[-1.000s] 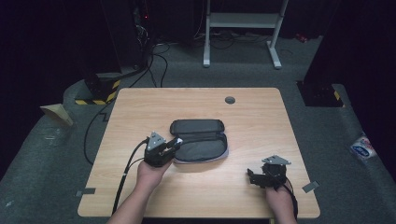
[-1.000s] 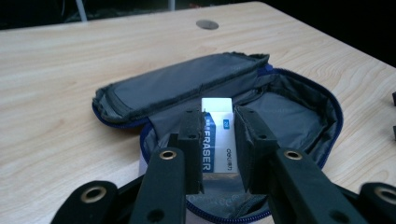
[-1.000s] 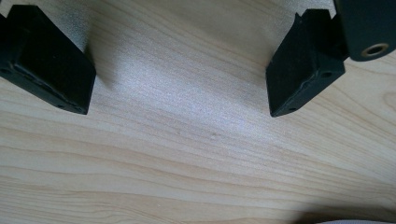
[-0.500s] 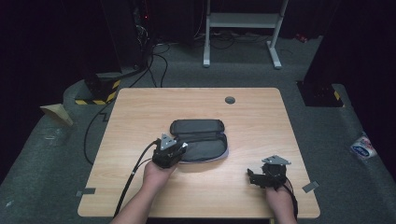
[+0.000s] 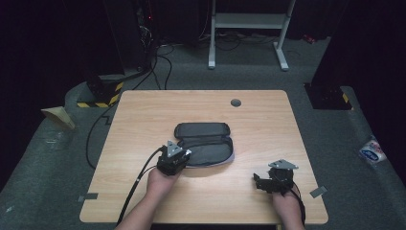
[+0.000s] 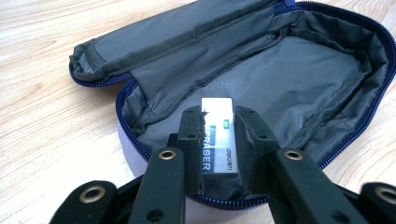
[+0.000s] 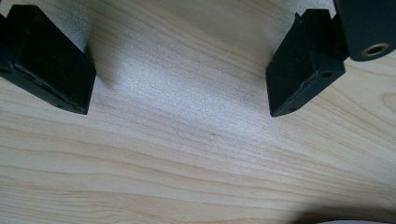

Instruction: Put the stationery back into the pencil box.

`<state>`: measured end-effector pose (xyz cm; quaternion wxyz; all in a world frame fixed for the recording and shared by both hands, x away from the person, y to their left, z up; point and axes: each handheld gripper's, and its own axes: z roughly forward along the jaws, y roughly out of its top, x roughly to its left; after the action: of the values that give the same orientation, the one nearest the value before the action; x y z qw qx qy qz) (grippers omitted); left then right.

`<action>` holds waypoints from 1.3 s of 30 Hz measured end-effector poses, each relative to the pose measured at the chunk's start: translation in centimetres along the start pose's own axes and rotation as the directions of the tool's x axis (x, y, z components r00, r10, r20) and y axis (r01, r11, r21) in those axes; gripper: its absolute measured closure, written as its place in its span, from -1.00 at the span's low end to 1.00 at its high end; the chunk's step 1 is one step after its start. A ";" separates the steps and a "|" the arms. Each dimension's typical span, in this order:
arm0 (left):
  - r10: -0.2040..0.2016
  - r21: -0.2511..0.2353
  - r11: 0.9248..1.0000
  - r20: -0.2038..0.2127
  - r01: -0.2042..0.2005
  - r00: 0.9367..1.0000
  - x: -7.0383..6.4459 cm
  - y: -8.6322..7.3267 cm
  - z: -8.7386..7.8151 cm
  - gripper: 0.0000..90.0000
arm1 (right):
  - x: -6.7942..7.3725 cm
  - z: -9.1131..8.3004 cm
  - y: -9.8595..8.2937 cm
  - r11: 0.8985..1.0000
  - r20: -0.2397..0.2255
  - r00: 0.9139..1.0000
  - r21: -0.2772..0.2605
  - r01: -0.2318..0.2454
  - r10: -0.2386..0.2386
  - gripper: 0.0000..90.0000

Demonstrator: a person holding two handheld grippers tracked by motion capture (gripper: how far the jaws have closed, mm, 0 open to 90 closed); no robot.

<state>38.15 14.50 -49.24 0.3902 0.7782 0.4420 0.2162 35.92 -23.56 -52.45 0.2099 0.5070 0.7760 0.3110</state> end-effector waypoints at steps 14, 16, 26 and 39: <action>-0.052 -0.028 0.998 0.014 0.052 0.999 0.6 0.1 -0.6 0.45 | 0.0 0.0 0.0 1.000 0.000 1.000 0.000 0.003 -0.003 -0.82; -0.050 -0.032 0.998 0.017 0.050 0.999 0.6 0.1 -0.7 0.44 | 0.0 0.0 0.0 1.000 0.000 1.000 -0.001 0.005 -0.005 -0.82; -0.073 -0.052 0.996 0.033 0.075 0.997 1.1 0.4 -1.0 0.41 | 0.1 0.0 0.0 1.000 -0.001 1.000 0.000 0.004 -0.004 -0.82; -0.100 -0.088 0.991 0.017 0.101 0.995 2.4 0.4 -2.2 0.14 | 0.1 -0.1 -0.1 1.000 -0.004 1.000 0.000 0.006 -0.006 -0.82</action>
<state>38.12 17.34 -47.59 0.4375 0.7384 0.4680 0.2107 35.78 -23.55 -52.44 0.2090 0.5039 0.7781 0.3113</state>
